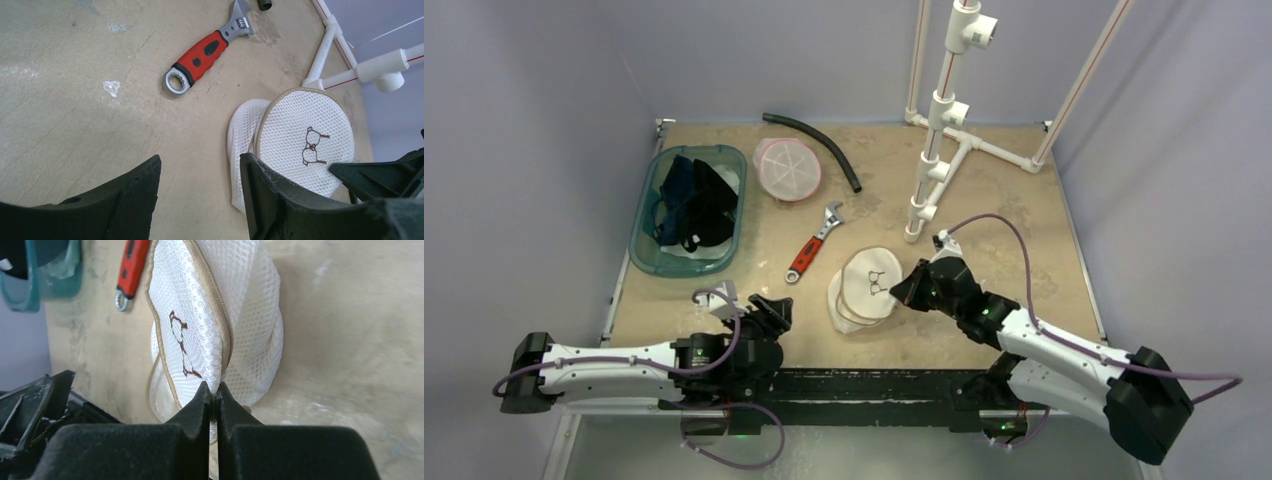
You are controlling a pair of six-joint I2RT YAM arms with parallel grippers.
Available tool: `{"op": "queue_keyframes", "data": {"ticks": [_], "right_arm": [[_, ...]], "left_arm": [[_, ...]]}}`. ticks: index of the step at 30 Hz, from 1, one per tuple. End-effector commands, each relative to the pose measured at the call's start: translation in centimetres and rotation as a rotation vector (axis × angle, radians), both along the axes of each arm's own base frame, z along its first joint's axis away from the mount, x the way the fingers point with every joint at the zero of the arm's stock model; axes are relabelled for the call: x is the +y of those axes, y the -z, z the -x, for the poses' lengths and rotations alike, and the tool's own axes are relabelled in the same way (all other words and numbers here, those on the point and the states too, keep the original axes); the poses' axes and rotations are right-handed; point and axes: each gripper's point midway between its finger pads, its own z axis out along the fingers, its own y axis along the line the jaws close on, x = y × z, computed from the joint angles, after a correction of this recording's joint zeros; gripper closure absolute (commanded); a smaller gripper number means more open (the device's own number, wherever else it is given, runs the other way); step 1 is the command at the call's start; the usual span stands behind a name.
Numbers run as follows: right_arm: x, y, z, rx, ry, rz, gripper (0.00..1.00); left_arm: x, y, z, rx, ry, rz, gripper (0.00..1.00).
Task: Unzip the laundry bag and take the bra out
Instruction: Move the laundry bag to the center of the board.
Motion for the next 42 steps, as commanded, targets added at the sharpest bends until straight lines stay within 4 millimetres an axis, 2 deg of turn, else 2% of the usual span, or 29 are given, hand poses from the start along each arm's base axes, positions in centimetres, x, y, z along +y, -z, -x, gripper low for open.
{"op": "queue_keyframes", "data": {"ticks": [1,9,12,15,19,21,22,24,25,27,29,33,36,39,42], "right_arm": [[-4.4,2.4,0.8,0.08,0.131,0.104,1.0],[-8.3,0.1,-1.0,0.011,0.357,0.109,1.0],[-9.1,-1.0,-1.8,-0.024,0.399,0.116,1.0],[-8.3,-0.9,-2.3,-0.03,0.363,0.104,1.0],[-6.0,0.1,-2.5,-0.009,0.28,0.043,1.0],[-5.0,-0.1,-2.7,-0.015,0.242,0.009,1.0],[-4.7,-0.2,-2.7,-0.017,0.225,0.005,0.89],[-4.5,-0.9,-2.8,-0.029,0.21,0.006,0.58],[-4.7,-1.3,-2.8,-0.038,0.21,0.01,0.46],[-5.2,-2.5,-2.7,-0.06,0.218,0.015,0.34],[-5.7,-3.8,-2.5,-0.083,0.226,0.017,0.28],[-7.1,-7.1,-2.6,-0.165,0.244,0.056,0.28],[-4.8,-9.9,-2.5,-0.271,0.115,-0.032,0.41],[-2.1,-8.8,-2.6,-0.269,-0.009,-0.069,0.57],[-0.7,-7.0,-3.6,-0.249,-0.039,-0.068,0.61]], "left_arm": [[-0.1,-2.0,-0.5,-0.049,-0.013,-0.003,0.43],[0.1,-2.7,-0.8,-0.072,-0.028,-0.005,0.43],[0.3,-2.9,-0.7,-0.074,-0.027,0.0,0.43],[0.6,-2.9,-0.7,-0.075,-0.028,0.007,0.43],[0.4,-2.7,-0.6,-0.071,-0.02,0.013,0.42],[0.2,-2.6,-0.6,-0.065,-0.012,0.015,0.42],[0.1,-2.5,-0.5,-0.061,-0.007,0.017,0.41],[-0.1,-2.4,-0.4,-0.056,0.002,0.017,0.41],[-0.2,-2.3,-0.4,-0.055,0.005,0.016,0.41],[-0.4,-2.3,-0.4,-0.055,0.01,0.015,0.41],[-0.5,-2.2,-0.4,-0.058,0.014,0.01,0.41],[-0.9,-2.3,-0.5,-0.064,0.021,0.002,0.41],[-1.0,-2.8,-0.6,-0.076,0.023,-0.012,0.41],[-1.7,-4.0,-0.8,-0.118,0.061,-0.068,0.41],[-4.2,-5.9,-1.0,-0.169,0.149,-0.117,0.42]]}}
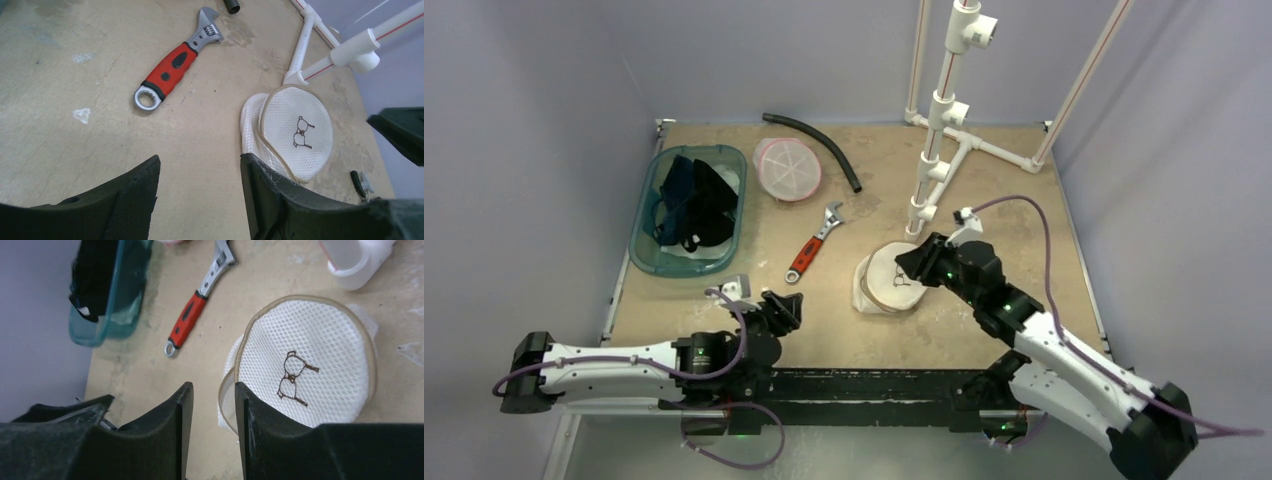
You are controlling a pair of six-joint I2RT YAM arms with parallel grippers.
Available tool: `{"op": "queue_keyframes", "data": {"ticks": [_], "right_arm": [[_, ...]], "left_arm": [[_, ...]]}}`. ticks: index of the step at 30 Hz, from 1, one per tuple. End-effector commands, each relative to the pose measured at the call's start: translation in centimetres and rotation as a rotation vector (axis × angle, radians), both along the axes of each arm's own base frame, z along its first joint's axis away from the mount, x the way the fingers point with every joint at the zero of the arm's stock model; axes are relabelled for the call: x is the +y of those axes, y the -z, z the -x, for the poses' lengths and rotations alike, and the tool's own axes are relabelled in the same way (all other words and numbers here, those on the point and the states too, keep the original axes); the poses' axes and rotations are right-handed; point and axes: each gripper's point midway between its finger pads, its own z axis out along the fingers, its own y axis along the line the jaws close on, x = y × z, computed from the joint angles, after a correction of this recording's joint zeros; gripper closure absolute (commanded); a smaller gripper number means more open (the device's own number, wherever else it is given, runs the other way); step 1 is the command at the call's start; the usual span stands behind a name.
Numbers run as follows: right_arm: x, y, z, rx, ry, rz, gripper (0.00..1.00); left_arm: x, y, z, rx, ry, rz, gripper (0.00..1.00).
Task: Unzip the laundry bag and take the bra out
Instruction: Move the laundry bag to the center of the board, then pick up the laundry bag at the center of the board.
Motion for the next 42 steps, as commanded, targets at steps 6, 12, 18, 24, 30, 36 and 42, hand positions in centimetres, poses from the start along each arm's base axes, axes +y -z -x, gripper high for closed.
{"op": "queue_keyframes", "data": {"ticks": [6,12,18,24,30,36,42], "right_arm": [[3.1,5.7,-3.6,0.021,-0.042,0.049,0.62],[1.2,12.4,-3.5,0.196,0.074,0.141,0.64],[-0.9,14.9,-3.1,0.272,0.172,0.203,0.53],[-3.0,13.6,-3.1,0.25,0.27,0.208,0.51],[-4.5,12.3,-2.9,0.223,0.316,0.198,0.48],[-2.5,4.2,-4.0,0.017,0.18,0.183,0.34],[0.4,-2.5,-0.5,-0.216,-0.097,0.045,0.3]], "left_arm": [[-4.4,-5.8,-2.5,-0.052,0.052,-0.14,0.41],[-4.5,-5.4,-6.0,-0.023,0.028,-0.235,0.41],[-4.0,-6.9,-9.0,-0.028,-0.012,-0.21,0.41],[-2.6,-8.2,-11.3,-0.029,-0.088,-0.226,0.41],[0.5,-8.0,-14.7,0.021,-0.168,-0.17,0.41],[1.8,-8.4,-18.1,0.039,-0.191,-0.12,0.33],[1.5,-7.9,-23.0,0.086,-0.2,-0.013,0.26]]}}
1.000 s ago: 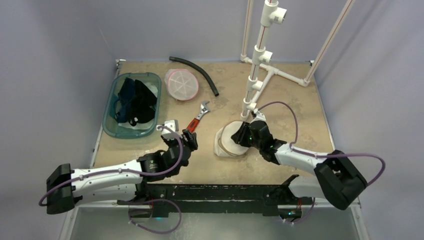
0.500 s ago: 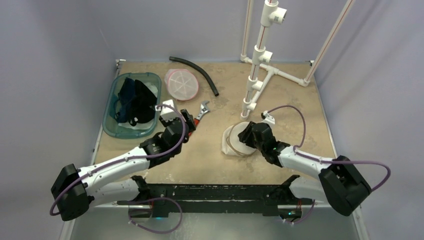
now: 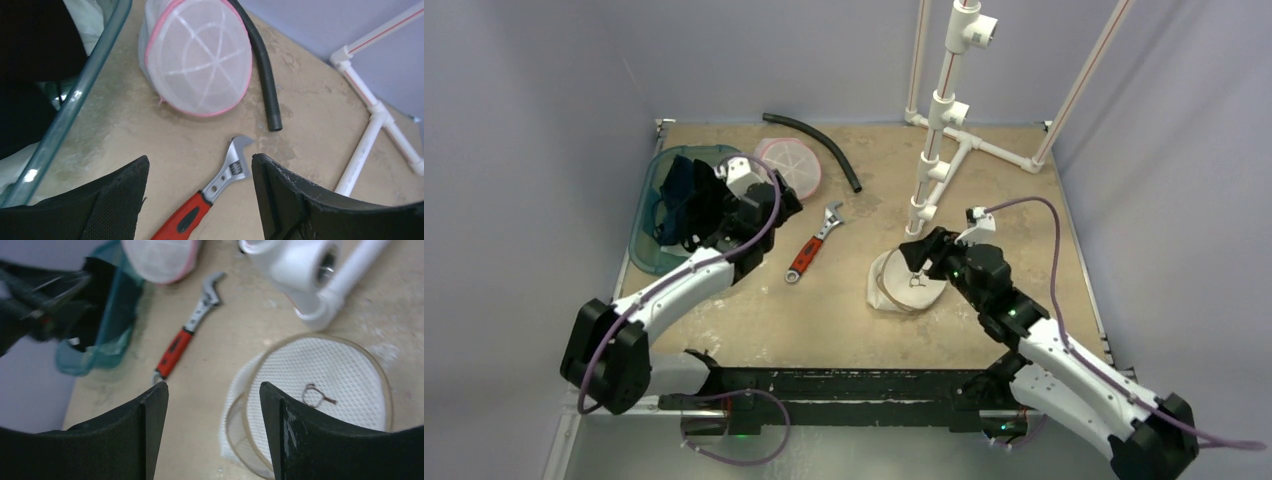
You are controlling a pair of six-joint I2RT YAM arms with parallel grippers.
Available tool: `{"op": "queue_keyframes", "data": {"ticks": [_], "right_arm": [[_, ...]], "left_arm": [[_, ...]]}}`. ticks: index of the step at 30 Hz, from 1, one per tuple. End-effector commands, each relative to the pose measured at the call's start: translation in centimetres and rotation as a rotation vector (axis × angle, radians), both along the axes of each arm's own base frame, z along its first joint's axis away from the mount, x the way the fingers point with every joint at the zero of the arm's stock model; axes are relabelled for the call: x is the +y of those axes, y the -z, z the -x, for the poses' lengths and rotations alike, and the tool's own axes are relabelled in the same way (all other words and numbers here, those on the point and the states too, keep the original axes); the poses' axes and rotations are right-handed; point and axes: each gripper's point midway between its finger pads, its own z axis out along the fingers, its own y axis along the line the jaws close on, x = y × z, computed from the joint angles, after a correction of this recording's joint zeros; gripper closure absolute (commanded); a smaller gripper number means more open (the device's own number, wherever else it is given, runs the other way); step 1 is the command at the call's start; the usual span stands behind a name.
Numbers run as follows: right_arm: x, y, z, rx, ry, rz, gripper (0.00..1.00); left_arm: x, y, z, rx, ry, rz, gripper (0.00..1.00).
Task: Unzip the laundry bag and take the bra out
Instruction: Pick up the laundry bag at the center of the board.
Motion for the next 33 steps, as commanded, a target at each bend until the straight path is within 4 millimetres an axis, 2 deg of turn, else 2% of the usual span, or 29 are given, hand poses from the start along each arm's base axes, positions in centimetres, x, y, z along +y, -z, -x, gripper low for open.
{"op": "queue_keyframes", "data": {"ticks": [1,4,5,7,13,16,20,24,27,30,33], "right_arm": [[2.2,-3.9,2.7,-0.161,-0.236,-0.042,0.31],[3.0,-4.0,4.6,-0.199,-0.329,-0.093,0.33],[3.0,-3.9,4.9,-0.212,-0.342,-0.103,0.34],[3.0,-3.6,5.6,-0.22,-0.361,-0.107,0.34],[2.6,-3.5,6.8,-0.236,-0.395,-0.095,0.35],[2.3,-3.9,7.1,-0.258,-0.4,-0.088,0.35],[2.0,-4.5,7.2,-0.287,-0.399,-0.071,0.36],[2.1,-4.6,7.5,-0.304,-0.417,-0.074,0.35],[2.0,-4.6,7.4,-0.307,-0.409,-0.073,0.36],[1.9,-4.6,7.3,-0.307,-0.404,-0.071,0.36],[1.9,-4.6,7.3,-0.309,-0.399,-0.07,0.36]], "left_arm": [[-1.5,-1.5,-4.0,-0.044,0.02,0.183,0.26],[-1.2,0.2,-6.1,-0.023,-0.075,0.233,0.25],[-0.8,1.6,-6.8,0.003,-0.121,0.236,0.24],[-0.1,3.1,-8.0,0.026,-0.192,0.237,0.24],[1.4,5.8,-10.7,0.05,-0.28,0.169,0.25],[1.6,7.9,-10.9,0.091,-0.295,0.141,0.26],[2.1,9.6,-10.8,0.076,-0.294,0.154,0.26],[2.6,10.7,-12.1,0.065,-0.272,0.155,0.32],[2.4,11.3,-13.1,0.046,-0.245,0.162,0.45],[2.4,11.8,-13.8,0.047,-0.235,0.151,0.51],[2.6,12.5,-14.2,0.047,-0.227,0.154,0.61]]}}
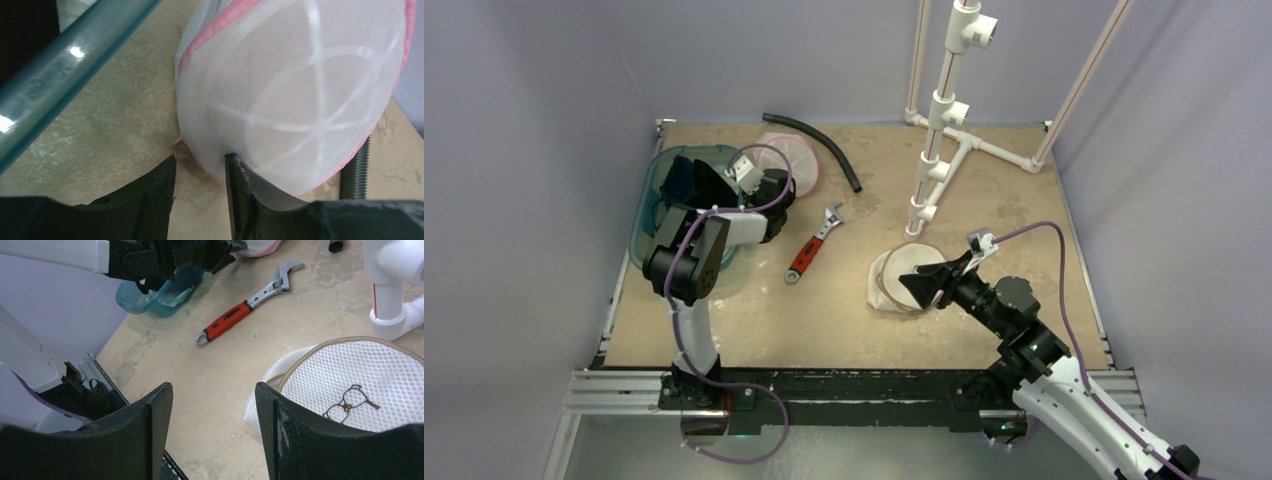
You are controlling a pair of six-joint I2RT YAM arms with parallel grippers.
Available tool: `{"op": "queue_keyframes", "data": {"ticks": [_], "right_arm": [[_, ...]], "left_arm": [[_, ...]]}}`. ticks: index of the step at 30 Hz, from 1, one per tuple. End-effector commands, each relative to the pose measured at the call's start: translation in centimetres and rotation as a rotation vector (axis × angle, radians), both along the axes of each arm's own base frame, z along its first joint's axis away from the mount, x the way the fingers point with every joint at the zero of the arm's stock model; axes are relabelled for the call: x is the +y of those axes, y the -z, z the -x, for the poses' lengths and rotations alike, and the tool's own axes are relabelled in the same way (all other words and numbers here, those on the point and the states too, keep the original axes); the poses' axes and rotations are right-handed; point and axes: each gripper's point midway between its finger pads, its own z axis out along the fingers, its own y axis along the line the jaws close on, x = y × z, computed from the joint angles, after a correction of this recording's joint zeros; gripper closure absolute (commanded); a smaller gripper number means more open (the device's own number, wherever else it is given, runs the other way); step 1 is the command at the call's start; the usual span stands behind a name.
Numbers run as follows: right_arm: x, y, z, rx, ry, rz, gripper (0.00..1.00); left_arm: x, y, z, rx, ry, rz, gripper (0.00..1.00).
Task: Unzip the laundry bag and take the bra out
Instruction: Pick up the laundry bag at the center of the board.
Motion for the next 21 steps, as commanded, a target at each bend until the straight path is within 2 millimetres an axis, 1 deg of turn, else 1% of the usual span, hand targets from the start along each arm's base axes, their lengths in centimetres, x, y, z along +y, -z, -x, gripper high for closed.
{"op": "queue_keyframes", "data": {"ticks": [1,3,5,6,8,11,12,16,17,18,19,20,21], "right_arm": [[0.1,-0.9,0.1,-0.044,-0.013,-0.003,0.36],[0.1,-0.7,0.0,-0.04,-0.009,-0.001,0.36],[0.0,-0.6,-0.1,-0.038,-0.003,0.003,0.36],[0.0,-0.6,-0.1,-0.038,-0.001,0.003,0.36],[0.0,-0.6,-0.2,-0.037,0.003,0.003,0.36],[-0.1,-0.5,-0.2,-0.034,0.007,0.004,0.36],[-0.1,-0.6,-0.2,-0.035,0.008,0.003,0.36],[-0.2,-0.7,-0.2,-0.035,0.01,0.0,0.36],[-0.2,-0.7,-0.2,-0.035,0.01,-0.001,0.36],[-0.2,-0.7,-0.1,-0.035,0.01,-0.002,0.36],[-0.2,-0.7,-0.1,-0.035,0.012,-0.003,0.36],[-0.2,-0.8,-0.1,-0.035,0.012,-0.004,0.36],[-0.2,-0.7,-0.1,-0.034,0.013,-0.004,0.36]], "left_arm": [[-0.3,-0.6,-1.9,-0.069,0.034,0.014,0.68],[-0.2,-0.3,-1.9,-0.069,0.037,0.013,0.82],[-0.2,-0.5,-1.8,-0.089,0.047,0.018,0.96],[-0.2,-0.7,-1.6,-0.099,0.051,0.022,1.0],[-0.3,-1.4,-1.4,-0.121,0.058,0.031,1.0],[-0.3,-3.1,-0.9,-0.155,0.073,0.038,1.0],[-0.4,-4.2,-0.7,-0.175,0.079,0.046,1.0],[-0.4,-7.3,0.3,-0.221,0.091,0.069,1.0],[-0.4,-8.0,0.4,-0.229,0.093,0.072,0.88],[-0.5,-8.8,0.4,-0.242,0.096,0.077,0.71],[-0.6,-9.4,0.3,-0.242,0.098,0.077,0.56],[-0.8,-9.9,0.1,-0.233,0.102,0.067,0.47],[-0.9,-10.3,-0.3,-0.211,0.101,0.038,0.42]]}}
